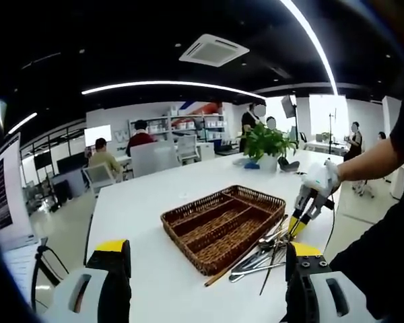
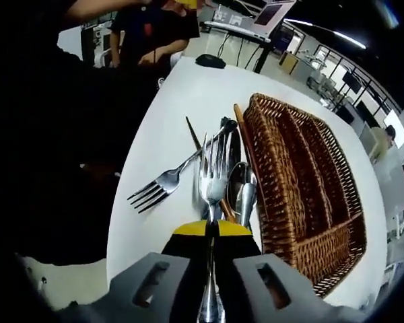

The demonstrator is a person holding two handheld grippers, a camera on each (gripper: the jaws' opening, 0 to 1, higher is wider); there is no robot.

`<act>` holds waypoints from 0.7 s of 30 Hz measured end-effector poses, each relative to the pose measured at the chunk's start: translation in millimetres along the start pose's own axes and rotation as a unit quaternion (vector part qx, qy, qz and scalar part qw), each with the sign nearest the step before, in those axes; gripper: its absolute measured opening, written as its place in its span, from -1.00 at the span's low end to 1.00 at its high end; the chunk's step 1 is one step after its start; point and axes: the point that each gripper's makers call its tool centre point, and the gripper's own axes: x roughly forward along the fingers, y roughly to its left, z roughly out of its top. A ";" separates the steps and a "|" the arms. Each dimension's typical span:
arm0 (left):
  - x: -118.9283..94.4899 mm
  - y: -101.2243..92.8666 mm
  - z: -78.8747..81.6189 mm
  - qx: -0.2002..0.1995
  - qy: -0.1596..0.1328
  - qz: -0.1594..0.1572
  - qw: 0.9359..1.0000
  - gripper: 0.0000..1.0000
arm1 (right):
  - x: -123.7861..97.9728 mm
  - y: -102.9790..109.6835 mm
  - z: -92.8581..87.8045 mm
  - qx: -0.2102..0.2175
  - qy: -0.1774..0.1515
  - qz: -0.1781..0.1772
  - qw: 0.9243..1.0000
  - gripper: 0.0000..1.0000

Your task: Arrange the knives, forks, and spoons in their matching storage slots by inserting each utensil handle-first until every utensil is classified and aligned in the correct compartment

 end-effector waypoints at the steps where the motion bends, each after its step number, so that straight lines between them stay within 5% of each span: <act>1: 0.1 -0.6 -0.3 0.000 0.000 -0.001 1.000 1.00 | -0.1 -0.5 0.0 0.001 0.000 -0.001 1.000 -1.00; 21: 0.0 -1.9 -0.5 0.001 -0.001 -0.001 1.000 1.00 | -28.7 -22.8 11.8 -0.009 0.023 -0.022 0.999 -1.00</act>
